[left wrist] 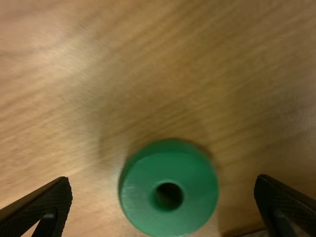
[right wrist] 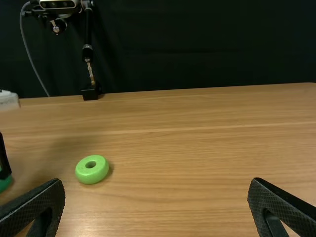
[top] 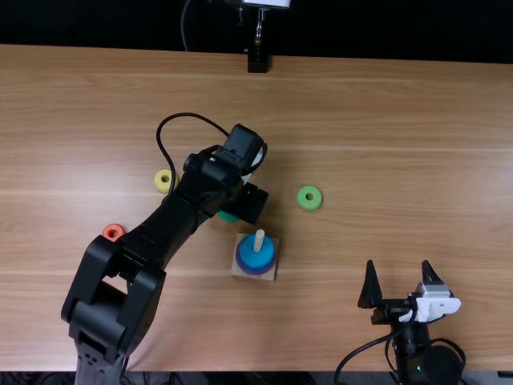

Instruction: Build the Hanoi tower: stack the rings onto the peg from bottom to top in this color order: purple, dark blue, light blue, dark green, light green, yellow, orange.

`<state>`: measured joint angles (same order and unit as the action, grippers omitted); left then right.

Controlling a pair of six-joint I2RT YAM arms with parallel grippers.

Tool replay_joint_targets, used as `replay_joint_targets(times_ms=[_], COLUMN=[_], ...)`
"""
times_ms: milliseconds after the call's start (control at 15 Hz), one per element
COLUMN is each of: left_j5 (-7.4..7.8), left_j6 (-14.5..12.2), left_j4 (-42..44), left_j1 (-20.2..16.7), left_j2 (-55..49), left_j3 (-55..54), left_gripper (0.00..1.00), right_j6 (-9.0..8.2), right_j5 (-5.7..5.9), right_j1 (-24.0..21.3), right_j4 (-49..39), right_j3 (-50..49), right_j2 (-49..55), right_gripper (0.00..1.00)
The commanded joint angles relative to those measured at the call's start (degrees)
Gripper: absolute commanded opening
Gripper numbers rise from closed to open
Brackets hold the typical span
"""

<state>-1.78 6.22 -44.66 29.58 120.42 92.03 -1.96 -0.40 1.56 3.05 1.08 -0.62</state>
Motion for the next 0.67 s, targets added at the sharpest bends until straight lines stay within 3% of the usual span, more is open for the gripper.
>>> replay_joint_targets(times_ms=[0,600], left_j5=[0.30,0.30], left_j6=[-0.3,-0.2], left_j4=[0.1,-0.8], left_j1=[0.3,0.6], left_j2=[1.8,3.7], left_j3=[-1.5,-1.9], left_gripper=[1.00,1.00], right_j6=[-0.05,-0.05], right_j5=[-0.12,-0.12], right_j1=[-0.2,-0.2], right_j4=[-0.2,-0.2], right_j3=[-0.3,-0.3], right_j2=[0.6,0.6], right_gripper=[1.00,1.00])
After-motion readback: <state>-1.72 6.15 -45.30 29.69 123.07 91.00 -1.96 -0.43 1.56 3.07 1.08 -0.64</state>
